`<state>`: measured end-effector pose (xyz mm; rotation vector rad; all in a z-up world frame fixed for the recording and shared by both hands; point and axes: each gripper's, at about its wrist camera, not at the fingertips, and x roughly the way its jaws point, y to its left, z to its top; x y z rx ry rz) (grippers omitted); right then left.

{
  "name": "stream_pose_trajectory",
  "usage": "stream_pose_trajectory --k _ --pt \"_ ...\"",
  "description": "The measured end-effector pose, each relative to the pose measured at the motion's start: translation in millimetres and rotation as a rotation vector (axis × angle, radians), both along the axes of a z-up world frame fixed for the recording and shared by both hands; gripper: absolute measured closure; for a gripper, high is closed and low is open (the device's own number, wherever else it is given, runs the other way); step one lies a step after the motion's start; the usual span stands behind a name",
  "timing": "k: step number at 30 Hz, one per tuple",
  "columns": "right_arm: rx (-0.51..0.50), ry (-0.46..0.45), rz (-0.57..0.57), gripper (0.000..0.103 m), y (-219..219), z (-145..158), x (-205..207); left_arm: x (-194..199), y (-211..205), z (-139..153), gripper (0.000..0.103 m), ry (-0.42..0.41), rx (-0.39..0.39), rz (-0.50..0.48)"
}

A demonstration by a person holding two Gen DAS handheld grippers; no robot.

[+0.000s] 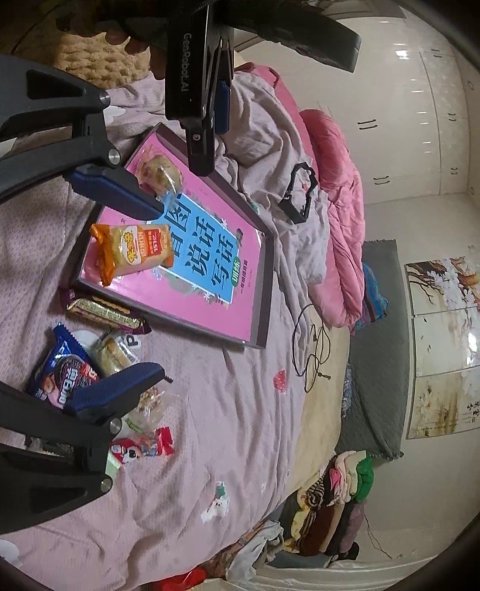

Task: Organize snacks
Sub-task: 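Move both tools back over the snack pile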

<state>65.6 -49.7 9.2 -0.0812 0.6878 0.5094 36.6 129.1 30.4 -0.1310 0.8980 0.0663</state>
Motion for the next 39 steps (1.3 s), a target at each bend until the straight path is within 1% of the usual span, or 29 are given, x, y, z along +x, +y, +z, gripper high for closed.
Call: stream_pose_trajectory --k 15,25,33,39 --pt "0.023 -0.035 -0.088 0.024 -43.7 13.0 -2.3 -2.7 -32.6 12.5 0.023 -0.015 0.013 -0.065" --pt "0.006 -0.057 -0.188 0.023 -84.8 17.2 -0.6 -4.0 -56.0 18.3 0.023 -0.021 0.026 -0.116" --pt "0.018 -0.031 -0.275 0.023 -120.4 11.5 5.0 -2.3 -79.2 14.9 0.023 -0.008 0.034 -0.174" --pt "0.012 0.005 -0.309 0.023 -137.7 1.3 9.1 -0.7 -101.2 6.1 0.023 0.015 0.044 -0.229"
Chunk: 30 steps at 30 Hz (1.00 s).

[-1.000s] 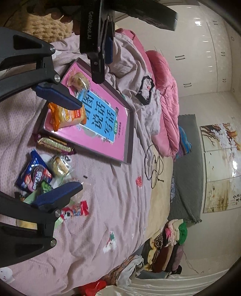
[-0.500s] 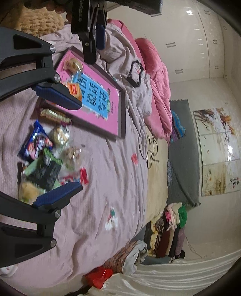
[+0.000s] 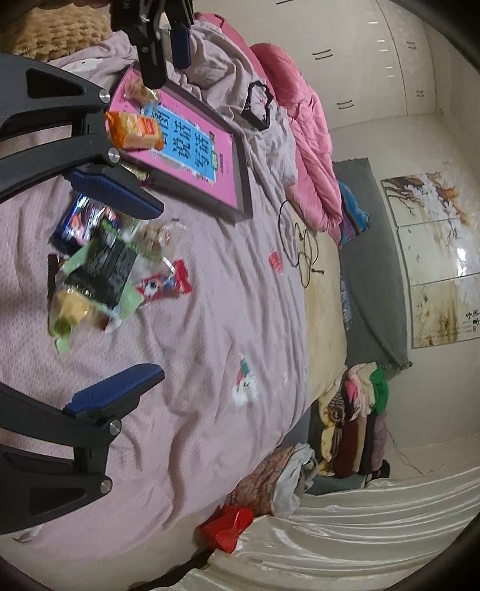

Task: Organize snacks
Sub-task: 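Move both tools back over the snack pile, then grasp the clear candy bag with left tool while right tool grasps the red candy stick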

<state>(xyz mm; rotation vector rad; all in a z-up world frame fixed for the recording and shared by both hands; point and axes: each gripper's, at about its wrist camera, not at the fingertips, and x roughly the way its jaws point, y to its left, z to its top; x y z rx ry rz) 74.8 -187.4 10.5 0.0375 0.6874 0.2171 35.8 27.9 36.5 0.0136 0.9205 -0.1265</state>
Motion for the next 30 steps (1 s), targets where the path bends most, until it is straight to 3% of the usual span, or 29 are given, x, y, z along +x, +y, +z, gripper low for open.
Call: stream_pose_trajectory --k 17,26,30 --pt "-0.001 0.112 0.047 0.023 4.3 -42.2 9.4 59.0 -48.7 -35.9 0.023 0.062 0.043 -0.075" --pt "0.015 0.16 0.03 0.023 -15.7 -55.7 45.7 98.4 -69.7 -54.3 0.023 0.11 0.029 -0.088" --pt "-0.016 0.202 0.082 0.031 -10.9 -68.2 64.2 112.4 -75.0 -62.4 0.023 0.139 0.022 -0.095"
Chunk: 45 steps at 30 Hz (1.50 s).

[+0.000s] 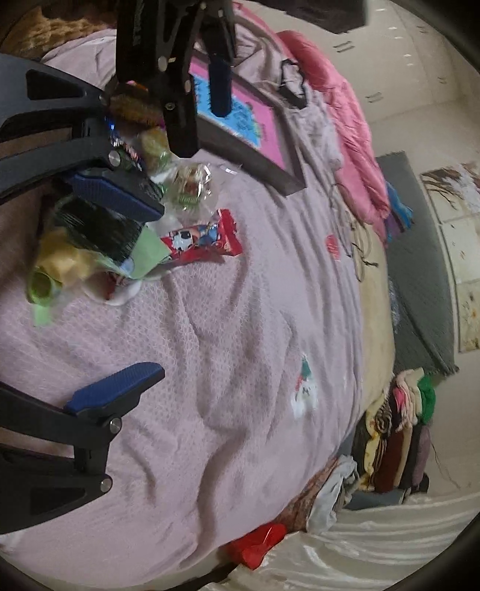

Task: Organize snacks
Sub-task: 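Grasp the clear candy bag with left tool while right tool grasps the red candy stick, then carry the candy bag and red candy stick toward the pink tray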

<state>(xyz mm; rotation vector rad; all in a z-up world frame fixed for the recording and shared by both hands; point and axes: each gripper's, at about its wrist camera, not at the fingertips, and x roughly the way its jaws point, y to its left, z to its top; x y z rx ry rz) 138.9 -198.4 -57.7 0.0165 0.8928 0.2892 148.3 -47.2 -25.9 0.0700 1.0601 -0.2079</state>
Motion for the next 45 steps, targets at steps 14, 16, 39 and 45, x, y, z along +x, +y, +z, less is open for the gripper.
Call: stream_pose_trajectory --k 14,16,39,45 --pt "-0.031 0.032 0.162 0.081 32.3 -19.6 32.4 22.8 -6.8 -25.9 0.023 0.072 0.002 -0.016" --pt "-0.022 0.024 0.153 0.084 30.0 -19.3 32.6 24.4 -7.1 -27.2 0.023 0.08 -0.021 -0.012" --pt "0.337 -0.107 -0.089 0.088 -52.6 15.7 19.1 30.4 -10.5 -31.4 0.049 0.102 -0.144 0.009" --pt "0.317 -0.193 -0.139 0.088 -64.7 32.5 5.8 23.8 2.3 -11.8 0.05 0.06 -0.193 0.032"
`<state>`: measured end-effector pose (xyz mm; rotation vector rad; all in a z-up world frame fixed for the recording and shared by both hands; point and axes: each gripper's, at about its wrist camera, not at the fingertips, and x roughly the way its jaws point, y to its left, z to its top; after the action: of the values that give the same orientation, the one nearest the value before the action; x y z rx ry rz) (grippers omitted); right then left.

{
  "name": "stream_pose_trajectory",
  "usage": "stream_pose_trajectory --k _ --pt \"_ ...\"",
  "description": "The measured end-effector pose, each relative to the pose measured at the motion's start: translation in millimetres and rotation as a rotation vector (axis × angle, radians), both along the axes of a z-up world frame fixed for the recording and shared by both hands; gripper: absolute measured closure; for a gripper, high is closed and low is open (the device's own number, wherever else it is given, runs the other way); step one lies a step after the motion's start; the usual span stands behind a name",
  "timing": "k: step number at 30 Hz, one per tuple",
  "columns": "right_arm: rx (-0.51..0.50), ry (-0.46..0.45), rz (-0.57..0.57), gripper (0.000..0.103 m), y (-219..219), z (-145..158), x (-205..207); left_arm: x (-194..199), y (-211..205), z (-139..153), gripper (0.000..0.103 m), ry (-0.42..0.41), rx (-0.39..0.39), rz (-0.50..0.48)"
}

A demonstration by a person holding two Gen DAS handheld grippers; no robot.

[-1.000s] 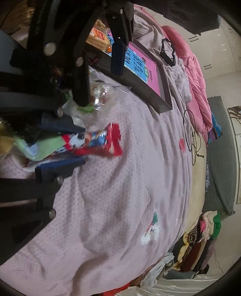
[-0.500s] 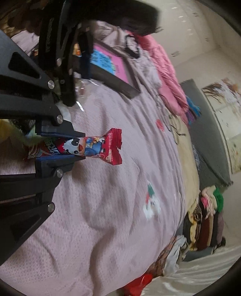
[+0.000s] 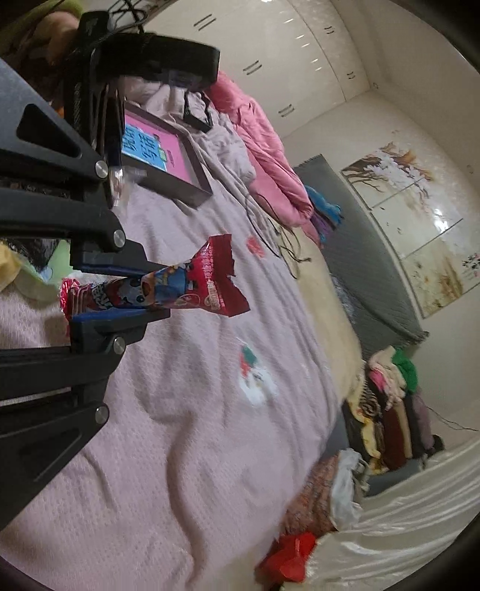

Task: Organize snacks
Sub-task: 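Carry the candy bag and red candy stick toward the pink tray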

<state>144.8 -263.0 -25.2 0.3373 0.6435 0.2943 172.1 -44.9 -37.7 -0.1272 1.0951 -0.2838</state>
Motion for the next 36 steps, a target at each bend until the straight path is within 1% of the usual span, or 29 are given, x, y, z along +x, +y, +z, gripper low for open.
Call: stream_pose_trajectory --k 3,6,9,14,25,36 --pt "0.005 -0.019 -0.002 0.088 -0.2 5.1 -5.4 -5.4 5.4 12.9 0.05 -0.024 -0.015 0.007" --pt "-0.013 -0.025 0.008 0.088 4.4 7.3 -8.5 -10.2 11.1 21.6 0.05 -0.042 -0.024 0.012" --pt "-0.034 -0.036 0.022 0.088 10.7 10.5 -13.6 -14.0 15.4 25.3 0.05 -0.052 -0.013 0.015" --pt "-0.047 -0.051 0.049 0.088 23.1 15.5 -22.7 -25.4 24.1 32.0 0.051 -0.065 -0.024 0.027" --pt "-0.065 -0.09 0.151 0.088 61.8 33.8 -44.4 -55.3 39.3 50.9 0.051 -0.119 0.022 0.033" --pt "-0.063 -0.104 0.248 0.088 103.2 44.4 -61.2 -76.9 69.4 60.2 0.051 -0.13 0.017 0.078"
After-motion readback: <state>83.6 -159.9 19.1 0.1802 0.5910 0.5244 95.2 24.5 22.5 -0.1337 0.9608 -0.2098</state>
